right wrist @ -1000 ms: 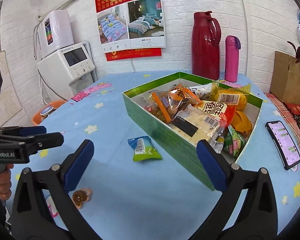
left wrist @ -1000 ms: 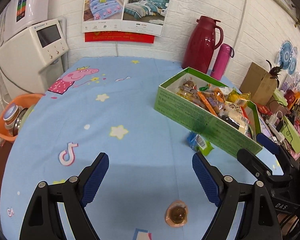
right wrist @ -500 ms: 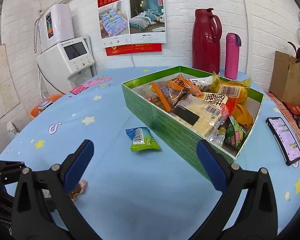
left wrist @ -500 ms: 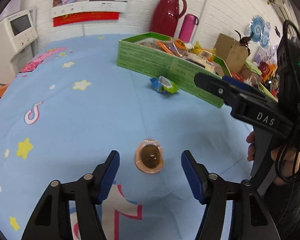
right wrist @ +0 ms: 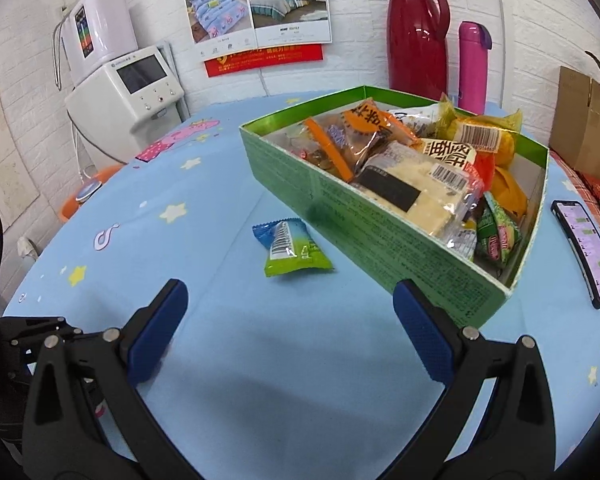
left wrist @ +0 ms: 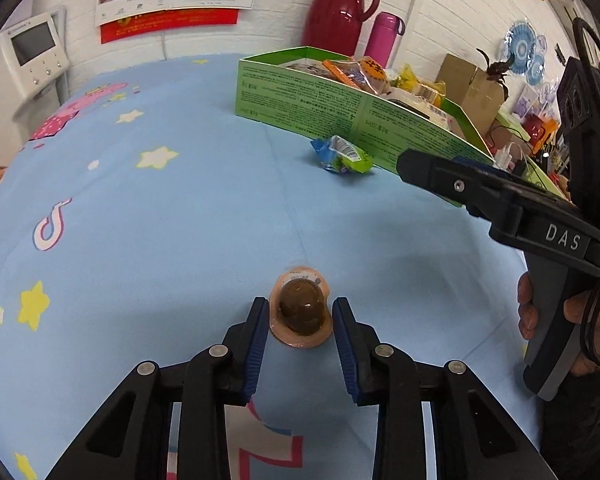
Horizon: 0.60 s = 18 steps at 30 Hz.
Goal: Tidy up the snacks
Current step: 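Grasp the chocolate egg with the left gripper while the right grasps the blue-green candy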
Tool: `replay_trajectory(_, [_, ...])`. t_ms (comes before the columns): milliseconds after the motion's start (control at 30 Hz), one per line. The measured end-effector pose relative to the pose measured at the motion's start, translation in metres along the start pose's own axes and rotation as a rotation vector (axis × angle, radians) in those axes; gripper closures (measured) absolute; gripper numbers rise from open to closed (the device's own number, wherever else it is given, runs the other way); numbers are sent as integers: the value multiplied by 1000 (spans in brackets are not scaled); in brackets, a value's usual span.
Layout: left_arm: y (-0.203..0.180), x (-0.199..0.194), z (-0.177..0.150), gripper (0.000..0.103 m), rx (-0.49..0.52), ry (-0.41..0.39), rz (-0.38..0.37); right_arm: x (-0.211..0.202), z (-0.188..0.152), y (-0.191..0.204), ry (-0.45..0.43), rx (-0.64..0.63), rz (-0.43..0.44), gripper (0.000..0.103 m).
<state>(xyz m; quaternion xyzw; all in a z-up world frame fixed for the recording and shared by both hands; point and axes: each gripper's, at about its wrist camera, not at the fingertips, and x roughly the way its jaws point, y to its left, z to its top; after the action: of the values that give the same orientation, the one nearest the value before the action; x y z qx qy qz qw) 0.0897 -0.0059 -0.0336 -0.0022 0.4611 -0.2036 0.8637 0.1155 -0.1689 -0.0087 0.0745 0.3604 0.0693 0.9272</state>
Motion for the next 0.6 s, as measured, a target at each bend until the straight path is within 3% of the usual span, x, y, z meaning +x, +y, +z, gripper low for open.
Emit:
replay_trajectory(200, [30,1,8,70,-85,-19,-3,24,13,8,51,-24,-22,1])
replay_trajectory(300, [40,0,7,70,-102,-32,-32,37,20,11,67,-31,-42,9])
replay_trajectory(500, [45,1,6,70,-101,-53,-70,63,25,19,113,-73,-97,33])
replay_trajectory(600, [47,1,7,69,-107,-54,-85,74,21,17,152,-62,-102,55])
